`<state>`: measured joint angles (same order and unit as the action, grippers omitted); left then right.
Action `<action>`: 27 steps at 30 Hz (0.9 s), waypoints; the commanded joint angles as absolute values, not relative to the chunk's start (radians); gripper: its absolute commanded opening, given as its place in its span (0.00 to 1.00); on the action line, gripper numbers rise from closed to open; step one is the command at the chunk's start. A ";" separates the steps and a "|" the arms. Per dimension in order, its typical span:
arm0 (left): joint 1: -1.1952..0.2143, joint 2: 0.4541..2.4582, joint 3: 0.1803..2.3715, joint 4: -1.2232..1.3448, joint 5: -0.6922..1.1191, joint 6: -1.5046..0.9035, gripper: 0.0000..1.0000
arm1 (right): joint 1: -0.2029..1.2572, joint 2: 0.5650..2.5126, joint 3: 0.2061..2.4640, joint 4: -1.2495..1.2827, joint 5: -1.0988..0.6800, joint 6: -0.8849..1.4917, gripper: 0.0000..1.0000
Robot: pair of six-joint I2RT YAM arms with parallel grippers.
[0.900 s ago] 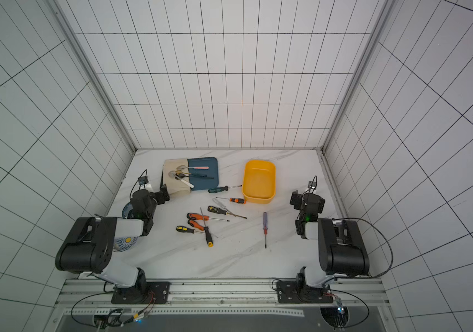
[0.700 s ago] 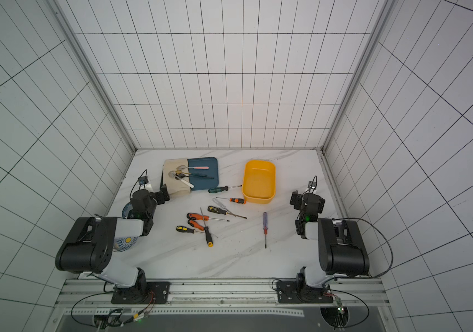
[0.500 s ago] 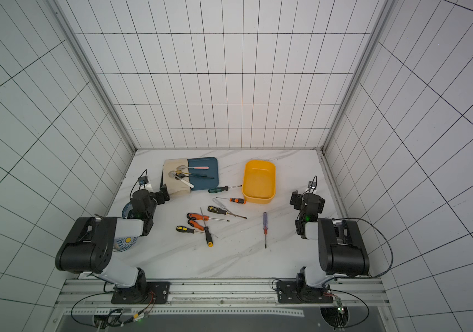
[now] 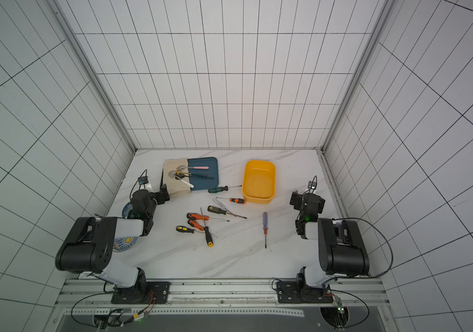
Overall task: Put the screwdriver on the desktop into the storage box
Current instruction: Pick up the screwdriver from the center of the board.
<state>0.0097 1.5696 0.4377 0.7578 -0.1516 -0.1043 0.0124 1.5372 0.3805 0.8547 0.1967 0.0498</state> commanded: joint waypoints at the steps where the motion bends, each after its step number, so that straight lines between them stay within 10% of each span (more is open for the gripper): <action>1: 0.007 1.545 0.464 0.752 -0.158 -0.087 0.98 | 0.005 1.528 0.414 0.845 0.195 0.059 0.99; 15: -0.037 1.316 0.724 0.202 -0.413 -0.446 0.98 | 0.003 1.190 0.624 0.335 0.075 0.248 0.99; 21: 0.144 1.286 0.750 0.007 -0.038 -0.924 0.98 | -0.027 1.140 0.772 -0.175 0.158 0.773 0.99; 27: 0.112 1.284 0.796 -0.109 0.184 -0.949 0.94 | -0.072 1.142 0.770 -0.163 -0.243 0.766 0.92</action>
<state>0.1570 1.2919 0.7609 0.0093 0.0090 -0.8577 -0.0643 1.1408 0.7383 -0.0380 -0.0425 0.6796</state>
